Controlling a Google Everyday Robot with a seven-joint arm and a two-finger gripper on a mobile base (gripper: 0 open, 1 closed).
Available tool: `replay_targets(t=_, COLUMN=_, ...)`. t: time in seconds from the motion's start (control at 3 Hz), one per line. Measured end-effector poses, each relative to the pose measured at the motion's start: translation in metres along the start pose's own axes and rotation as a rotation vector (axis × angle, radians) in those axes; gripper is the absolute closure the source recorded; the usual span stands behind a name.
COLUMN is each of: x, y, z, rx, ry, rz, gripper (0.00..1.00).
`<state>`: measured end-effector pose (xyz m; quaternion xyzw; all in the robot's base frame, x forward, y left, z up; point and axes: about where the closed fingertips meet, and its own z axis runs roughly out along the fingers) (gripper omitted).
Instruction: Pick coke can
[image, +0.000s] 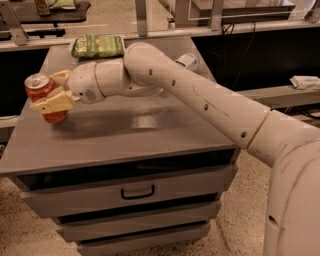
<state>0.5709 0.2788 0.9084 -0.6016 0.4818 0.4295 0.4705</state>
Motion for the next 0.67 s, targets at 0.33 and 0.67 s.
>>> replay_targets(t=0.33, x=-0.0147, y=-0.0258, z=-0.0545, rx=0.079, ry=-0.064, rz=0.001, gripper=1.0)
replay_targets(t=0.67, x=-0.0165, y=-0.0289, z=-0.0618, rx=0.092, ry=-0.067, rz=0.0, gripper=1.0)
